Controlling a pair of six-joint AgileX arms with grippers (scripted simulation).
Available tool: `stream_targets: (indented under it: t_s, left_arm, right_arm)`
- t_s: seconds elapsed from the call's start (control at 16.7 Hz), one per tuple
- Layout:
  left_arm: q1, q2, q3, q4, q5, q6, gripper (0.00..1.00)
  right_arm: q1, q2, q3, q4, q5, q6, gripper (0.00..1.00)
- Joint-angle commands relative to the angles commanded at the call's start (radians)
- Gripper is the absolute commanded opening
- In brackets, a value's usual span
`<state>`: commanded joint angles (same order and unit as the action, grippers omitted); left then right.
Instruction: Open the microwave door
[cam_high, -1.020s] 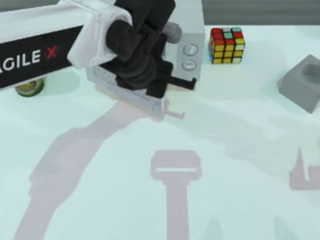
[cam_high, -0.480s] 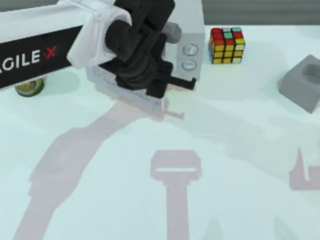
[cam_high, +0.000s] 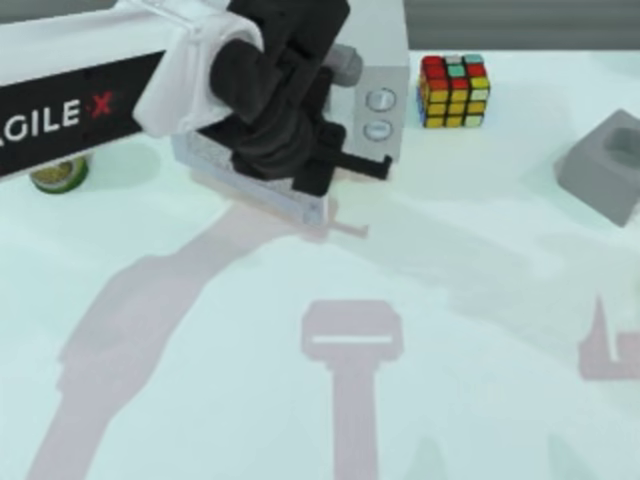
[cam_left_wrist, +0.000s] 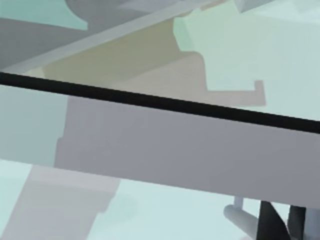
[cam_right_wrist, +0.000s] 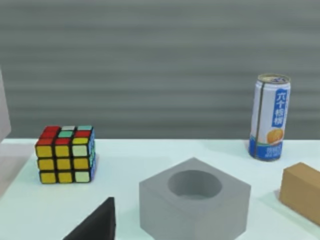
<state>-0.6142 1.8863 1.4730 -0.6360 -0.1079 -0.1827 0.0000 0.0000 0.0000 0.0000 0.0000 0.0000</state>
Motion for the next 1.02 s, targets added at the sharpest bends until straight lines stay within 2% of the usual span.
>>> stream_targets:
  t_s: [0.18,0.54,1.02]
  left_arm:
    - [-0.001,-0.008,-0.014,0.005,0.014,0.011,0.00]
    - [0.034,-0.079,-0.104,0.032,0.074,0.128,0.00]
    - [0.035,-0.081,-0.105,0.033,0.075,0.131,0.00]
  right_arm:
    - [0.000,0.000,0.000,0.000,0.000,0.000,1.00]
    - [0.000,0.000,0.000,0.000,0.000,0.000,1.00]
    - [0.000,0.000,0.000,0.000,0.000,0.000,1.00]
